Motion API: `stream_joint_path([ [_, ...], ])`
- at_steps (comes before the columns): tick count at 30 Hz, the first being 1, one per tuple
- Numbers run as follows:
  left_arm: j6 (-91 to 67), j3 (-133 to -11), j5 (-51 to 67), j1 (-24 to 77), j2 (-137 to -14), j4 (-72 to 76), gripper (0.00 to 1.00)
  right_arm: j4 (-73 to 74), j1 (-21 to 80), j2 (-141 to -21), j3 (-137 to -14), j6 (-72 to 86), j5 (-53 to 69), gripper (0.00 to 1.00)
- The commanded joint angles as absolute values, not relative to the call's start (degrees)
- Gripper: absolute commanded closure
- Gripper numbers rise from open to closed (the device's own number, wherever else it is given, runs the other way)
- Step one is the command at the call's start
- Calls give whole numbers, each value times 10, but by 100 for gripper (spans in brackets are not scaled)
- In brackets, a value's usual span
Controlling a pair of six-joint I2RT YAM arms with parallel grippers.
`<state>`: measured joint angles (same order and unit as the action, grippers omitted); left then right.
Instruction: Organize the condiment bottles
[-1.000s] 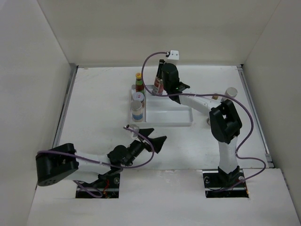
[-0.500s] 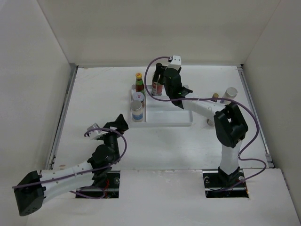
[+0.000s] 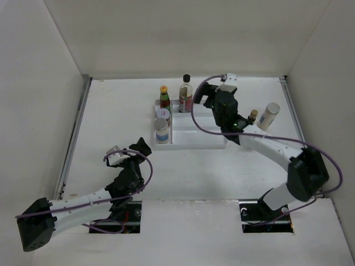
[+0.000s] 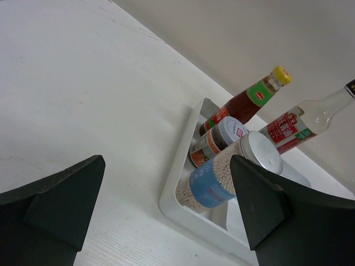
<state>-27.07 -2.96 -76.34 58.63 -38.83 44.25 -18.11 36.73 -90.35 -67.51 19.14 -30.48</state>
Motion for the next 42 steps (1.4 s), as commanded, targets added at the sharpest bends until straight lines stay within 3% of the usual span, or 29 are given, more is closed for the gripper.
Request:
stream_joint_path([
  [1, -276, -16, -774, 588, -400, 441, 0, -173, 349, -785, -573, 219, -372, 0],
  [5, -279, -21, -767, 590, -434, 447, 0, -38, 292, -627, -440, 313, -452, 0],
  [9, -289, -20, -752, 592, -440, 451, 0, 125, 232, -552, -374, 402, -480, 0],
  [15, -297, -14, -741, 587, -438, 451, 0, 161, 184, -576, -350, 407, -429, 0],
  [25, -311, -17, -723, 583, -455, 451, 0, 62, 149, -699, -378, 373, -373, 0],
  [27, -314, -16, -717, 583, -454, 451, 0, 38, 142, -714, -374, 372, -367, 8],
  [29, -317, -16, -715, 581, -459, 451, 0, 14, 140, -719, -366, 368, -365, 26],
  [32, -318, -16, -713, 579, -461, 451, 0, -11, 147, -690, -345, 353, -383, 39],
  [39, -329, -17, -700, 577, -474, 451, 0, 66, 249, -553, -373, 320, -440, 45],
  [42, -330, -18, -700, 572, -477, 451, 0, 46, 304, -567, -425, 316, -424, 45],
])
